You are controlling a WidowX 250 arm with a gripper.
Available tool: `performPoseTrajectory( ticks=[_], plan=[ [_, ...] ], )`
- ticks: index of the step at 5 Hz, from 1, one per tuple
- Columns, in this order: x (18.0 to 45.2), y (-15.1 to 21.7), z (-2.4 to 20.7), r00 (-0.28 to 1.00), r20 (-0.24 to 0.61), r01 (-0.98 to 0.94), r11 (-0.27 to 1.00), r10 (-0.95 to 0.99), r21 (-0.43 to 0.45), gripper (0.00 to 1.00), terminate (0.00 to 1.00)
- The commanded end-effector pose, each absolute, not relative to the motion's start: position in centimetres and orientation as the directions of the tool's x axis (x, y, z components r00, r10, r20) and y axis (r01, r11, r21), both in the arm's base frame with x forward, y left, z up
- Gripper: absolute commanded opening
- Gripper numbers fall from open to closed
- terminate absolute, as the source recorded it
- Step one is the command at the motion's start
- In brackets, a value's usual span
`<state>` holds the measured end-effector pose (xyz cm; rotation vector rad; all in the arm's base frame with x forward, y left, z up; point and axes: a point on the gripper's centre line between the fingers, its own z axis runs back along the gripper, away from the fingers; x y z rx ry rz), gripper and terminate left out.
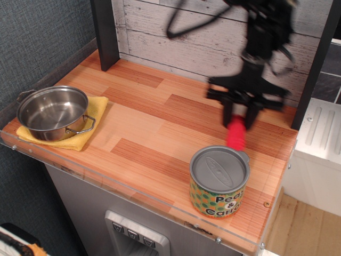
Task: Move the red spoon just behind the pot on the cloth.
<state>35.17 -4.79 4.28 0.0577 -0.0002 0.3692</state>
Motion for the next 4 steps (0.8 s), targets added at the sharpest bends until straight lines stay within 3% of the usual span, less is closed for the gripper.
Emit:
performPoseTrajectory(
  ticks=[1, 4],
  plan=[
    [34.0, 2.2, 8.5, 0.718, 0.033, -0.689, 0.716, 0.695, -0.109, 0.00, 0.00],
    [34.2, 8.6, 6.8, 0.390, 0.062, -0.910, 0.395, 0.919, -0.124, 0.00, 0.00]
  ],
)
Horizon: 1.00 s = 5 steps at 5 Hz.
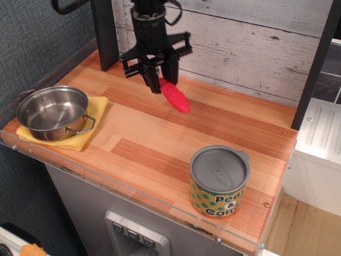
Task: Move the red spoon just behind the pot on the cloth.
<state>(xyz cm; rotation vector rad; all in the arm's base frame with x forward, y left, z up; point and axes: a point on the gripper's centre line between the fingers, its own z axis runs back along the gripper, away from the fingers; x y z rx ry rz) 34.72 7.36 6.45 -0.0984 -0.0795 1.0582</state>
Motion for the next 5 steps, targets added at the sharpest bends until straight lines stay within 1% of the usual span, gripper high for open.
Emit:
performPoseTrajectory(
  ticks=[1, 3, 5],
  plan=[
    [34.9, 9.9, 5.9, 0.330, 0.060, -0.934, 0.335, 0.942, -0.124, 0.00, 0.00],
    [35.4, 13.1, 4.9, 0.243, 0.075, -0.962, 0.251, 0.967, -0.108, 0.00, 0.00],
    [35.4, 14.8, 3.3, 0.218, 0.102, -0.971, 0.226, 0.971, -0.072, 0.00, 0.00]
  ],
)
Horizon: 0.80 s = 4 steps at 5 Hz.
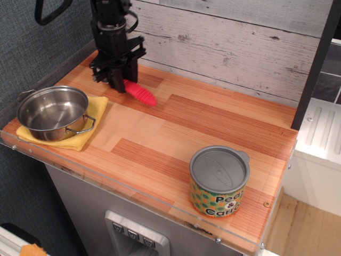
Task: Move the red spoon just behind the pot on the cloth.
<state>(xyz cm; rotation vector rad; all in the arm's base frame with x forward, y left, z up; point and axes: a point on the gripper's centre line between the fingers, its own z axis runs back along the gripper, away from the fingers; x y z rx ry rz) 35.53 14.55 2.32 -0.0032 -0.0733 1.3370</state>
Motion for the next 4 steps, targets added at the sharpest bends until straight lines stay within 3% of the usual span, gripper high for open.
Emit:
performPoseTrajectory(
  ticks=[1, 2, 4],
  plan=[
    [35.4, 14.9, 3.3, 0.239, 0.115, -0.968, 0.246, 0.964, -0.046, 0.00, 0.00],
    [35.4, 15.0, 3.7, 0.279, 0.106, -0.959, 0.282, 0.954, -0.020, 1.00, 0.00],
    [35.4, 15.3, 6.1, 0.332, 0.146, -0.941, 0.338, 0.932, -0.020, 1.00, 0.00]
  ],
)
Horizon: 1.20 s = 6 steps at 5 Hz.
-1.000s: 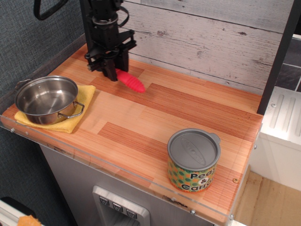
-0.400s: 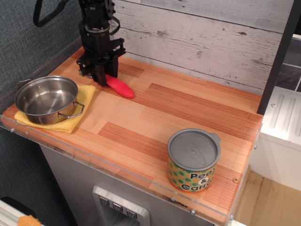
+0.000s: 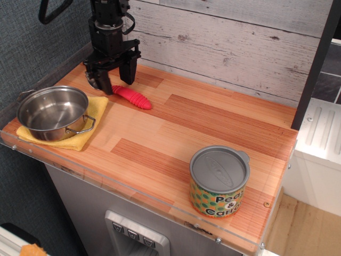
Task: Move the red spoon just behind the pot on the cloth.
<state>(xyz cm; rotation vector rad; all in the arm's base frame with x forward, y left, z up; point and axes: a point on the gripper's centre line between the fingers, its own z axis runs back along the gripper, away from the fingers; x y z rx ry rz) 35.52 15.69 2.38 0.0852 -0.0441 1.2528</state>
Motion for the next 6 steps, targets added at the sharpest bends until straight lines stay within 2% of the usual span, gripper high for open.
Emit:
performPoseTrajectory(
  ticks=[1, 2, 3, 4, 6],
  plan=[
    [35.6, 14.7, 8.1, 0.418, 0.092, -0.906, 0.422, 0.904, -0.020, 1.00, 0.00],
    [36.0, 13.1, 10.7, 0.510, 0.131, -0.859, 0.511, 0.850, 0.034, 1.00, 0.00],
    [35.9, 11.6, 12.1, 0.625, 0.130, -0.780, 0.616, 0.769, 0.109, 1.00, 0.00],
    [35.0, 9.9, 12.7, 0.745, 0.044, -0.664, 0.735, 0.666, 0.137, 1.00, 0.00],
    [35.1, 3.9, 13.5, 0.922, -0.006, -0.382, 0.910, 0.388, 0.162, 1.00, 0.00]
  ],
)
